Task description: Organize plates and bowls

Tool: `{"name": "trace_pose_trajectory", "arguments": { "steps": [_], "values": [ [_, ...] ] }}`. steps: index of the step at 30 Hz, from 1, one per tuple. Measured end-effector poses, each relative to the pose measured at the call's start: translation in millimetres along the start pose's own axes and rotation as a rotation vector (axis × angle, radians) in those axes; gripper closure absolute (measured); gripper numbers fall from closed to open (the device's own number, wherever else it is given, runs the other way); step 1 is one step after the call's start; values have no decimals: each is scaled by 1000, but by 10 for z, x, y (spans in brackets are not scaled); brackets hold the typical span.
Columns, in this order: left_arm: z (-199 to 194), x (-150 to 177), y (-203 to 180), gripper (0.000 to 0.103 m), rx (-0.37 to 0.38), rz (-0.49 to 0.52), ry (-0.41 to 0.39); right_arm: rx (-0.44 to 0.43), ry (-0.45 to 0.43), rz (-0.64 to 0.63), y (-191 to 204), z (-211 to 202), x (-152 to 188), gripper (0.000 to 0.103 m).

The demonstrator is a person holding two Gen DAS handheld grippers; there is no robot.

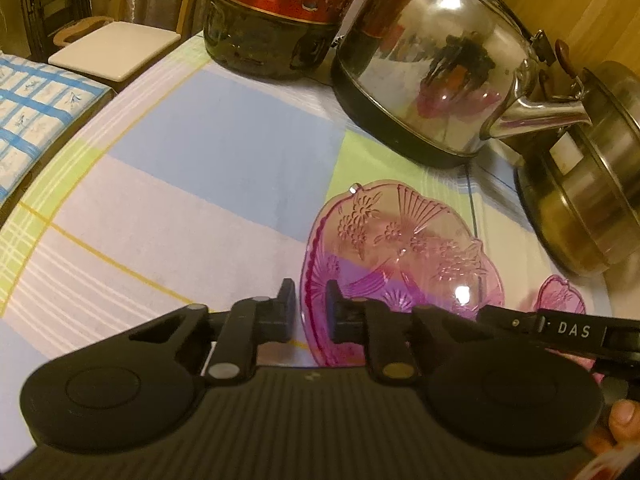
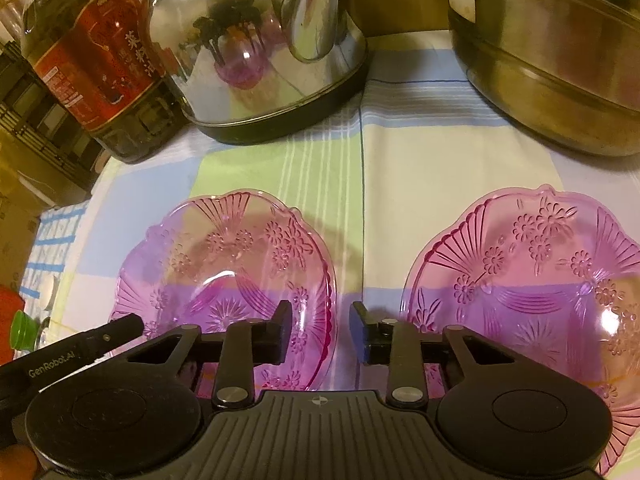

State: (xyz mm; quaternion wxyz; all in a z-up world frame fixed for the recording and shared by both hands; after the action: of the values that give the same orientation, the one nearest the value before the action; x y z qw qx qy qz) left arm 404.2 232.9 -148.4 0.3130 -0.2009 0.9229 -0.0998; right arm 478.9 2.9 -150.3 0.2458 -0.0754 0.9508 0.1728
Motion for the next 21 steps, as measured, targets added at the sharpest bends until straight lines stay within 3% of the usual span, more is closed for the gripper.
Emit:
{"name": "trace_pose_trajectory", "arguments": {
  "steps": [8, 21],
  "values": [
    [-10, -5, -25, 96, -5, 42, -4, 8, 2, 6, -13, 10, 23, 93],
    [-333, -151, -269, 96, -3, 127, -80, -34, -56, 39, -37, -341, -13, 94]
  ]
}}
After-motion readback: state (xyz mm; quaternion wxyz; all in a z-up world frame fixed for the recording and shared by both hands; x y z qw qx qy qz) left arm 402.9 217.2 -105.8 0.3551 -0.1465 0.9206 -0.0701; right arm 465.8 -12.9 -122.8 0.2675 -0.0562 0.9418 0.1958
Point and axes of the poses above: each gripper's, at about its wrist camera, not at the fingertips, and z roughly the way its jaws point, y to its left, x to its underside, the point moved 2 cm from there along z, roughly the way its jaws point, and after that the axes turned 1 degree about -y, right-handed, at the moved point
